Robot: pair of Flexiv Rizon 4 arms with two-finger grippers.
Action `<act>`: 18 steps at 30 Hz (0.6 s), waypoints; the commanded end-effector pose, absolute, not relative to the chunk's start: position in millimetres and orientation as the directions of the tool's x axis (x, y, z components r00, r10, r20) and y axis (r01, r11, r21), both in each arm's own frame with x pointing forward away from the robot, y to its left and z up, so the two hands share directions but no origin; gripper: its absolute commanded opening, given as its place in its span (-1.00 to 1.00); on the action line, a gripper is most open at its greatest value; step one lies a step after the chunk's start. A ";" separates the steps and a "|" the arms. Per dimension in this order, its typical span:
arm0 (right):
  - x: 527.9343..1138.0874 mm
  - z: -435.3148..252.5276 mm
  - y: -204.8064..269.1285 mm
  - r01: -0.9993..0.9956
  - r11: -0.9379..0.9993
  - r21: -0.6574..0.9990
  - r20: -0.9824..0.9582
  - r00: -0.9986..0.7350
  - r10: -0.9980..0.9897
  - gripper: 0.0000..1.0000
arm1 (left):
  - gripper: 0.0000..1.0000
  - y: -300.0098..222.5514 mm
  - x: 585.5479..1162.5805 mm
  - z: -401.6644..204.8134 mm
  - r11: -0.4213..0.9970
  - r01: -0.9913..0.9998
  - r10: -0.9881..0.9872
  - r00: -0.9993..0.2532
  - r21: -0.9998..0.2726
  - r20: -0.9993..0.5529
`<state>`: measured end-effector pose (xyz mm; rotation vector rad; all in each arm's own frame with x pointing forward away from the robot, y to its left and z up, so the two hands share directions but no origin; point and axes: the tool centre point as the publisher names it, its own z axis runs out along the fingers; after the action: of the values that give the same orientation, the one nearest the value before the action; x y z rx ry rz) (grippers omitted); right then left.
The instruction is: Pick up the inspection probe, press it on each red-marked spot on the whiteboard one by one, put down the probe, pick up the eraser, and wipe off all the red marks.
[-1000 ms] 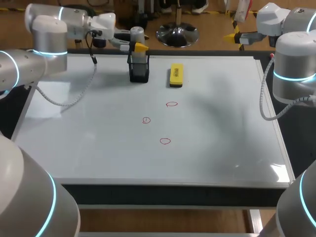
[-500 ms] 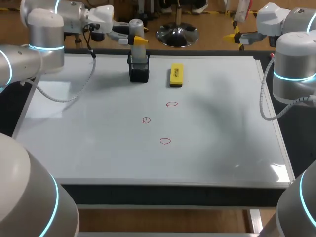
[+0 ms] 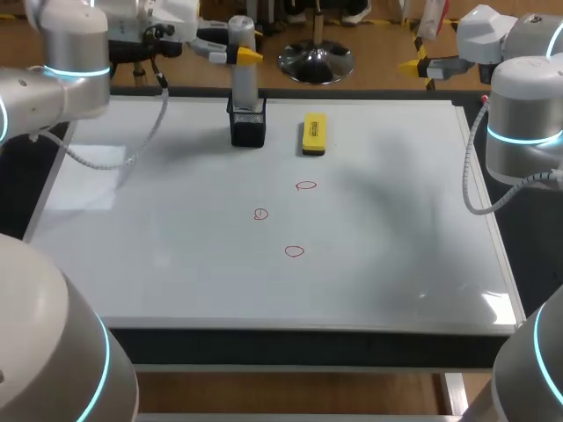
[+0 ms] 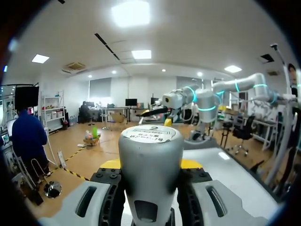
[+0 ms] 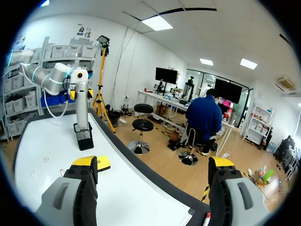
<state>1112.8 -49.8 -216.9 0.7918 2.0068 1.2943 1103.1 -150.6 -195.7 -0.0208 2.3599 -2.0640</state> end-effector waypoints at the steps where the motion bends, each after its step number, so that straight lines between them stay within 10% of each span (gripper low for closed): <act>1: 1113.1 -217.2 -50.2 0.152 0.341 0.928 -0.174 -0.632 0.755 1.00 | -1.00 -146.4 1095.0 -183.4 0.144 -0.009 -0.063 -0.998 -0.990 0.000; 18: 1113.1 -217.2 -50.2 0.152 0.341 0.928 -0.174 -0.632 0.755 1.00 | -1.00 -106.7 1078.1 -151.1 0.126 0.036 -0.170 -0.984 -0.991 -0.057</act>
<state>1112.8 -49.8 -216.9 0.7917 2.0068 1.2943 1091.6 -115.7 -155.9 -0.0474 2.2798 -2.0307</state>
